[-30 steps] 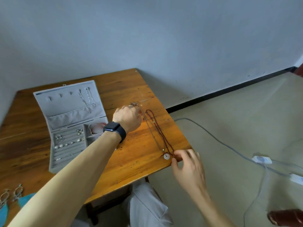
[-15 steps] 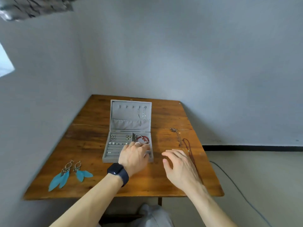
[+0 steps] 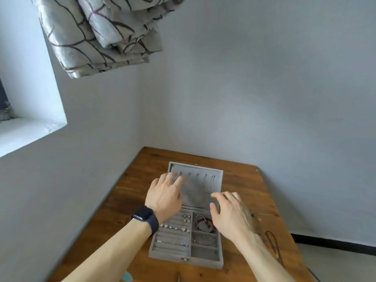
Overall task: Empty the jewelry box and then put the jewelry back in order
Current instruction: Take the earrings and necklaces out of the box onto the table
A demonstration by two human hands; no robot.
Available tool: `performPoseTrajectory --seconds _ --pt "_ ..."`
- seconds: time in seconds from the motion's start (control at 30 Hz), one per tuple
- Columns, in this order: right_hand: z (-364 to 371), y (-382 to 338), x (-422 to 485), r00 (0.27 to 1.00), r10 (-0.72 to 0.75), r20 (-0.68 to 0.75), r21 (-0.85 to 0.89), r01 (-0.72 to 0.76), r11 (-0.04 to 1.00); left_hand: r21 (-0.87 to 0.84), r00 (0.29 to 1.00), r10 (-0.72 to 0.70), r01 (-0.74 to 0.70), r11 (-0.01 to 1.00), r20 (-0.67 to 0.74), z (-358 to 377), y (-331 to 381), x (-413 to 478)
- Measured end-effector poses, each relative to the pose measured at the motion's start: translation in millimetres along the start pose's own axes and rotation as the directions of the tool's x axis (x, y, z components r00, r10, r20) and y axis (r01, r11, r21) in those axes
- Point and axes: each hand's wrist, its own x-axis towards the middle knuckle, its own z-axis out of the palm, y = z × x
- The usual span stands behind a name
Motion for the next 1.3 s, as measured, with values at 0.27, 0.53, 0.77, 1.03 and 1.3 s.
performPoseTrajectory --seconds 0.27,0.53,0.77,1.03,1.3 --pt "41 -4 67 0.982 0.164 -0.096 0.028 -0.162 0.986 -0.004 0.999 0.03 -0.03 1.0 0.034 11 -20 76" --pt "64 -15 92 0.951 0.275 -0.142 -0.148 -0.296 0.944 -0.009 0.994 0.078 -0.078 0.997 0.077 40 -30 85" --pt "59 -22 101 0.952 0.294 -0.089 -0.153 -0.305 0.94 -0.009 0.992 0.11 -0.11 0.994 0.056 38 -36 84" --pt "37 -18 105 0.961 0.243 -0.135 -0.057 -0.253 0.966 0.003 0.991 0.116 -0.117 0.993 0.073 36 -37 83" --pt "-43 6 121 0.926 0.124 -0.356 0.313 -0.007 0.95 -0.002 0.979 0.086 -0.087 0.996 0.185 10 -26 87"
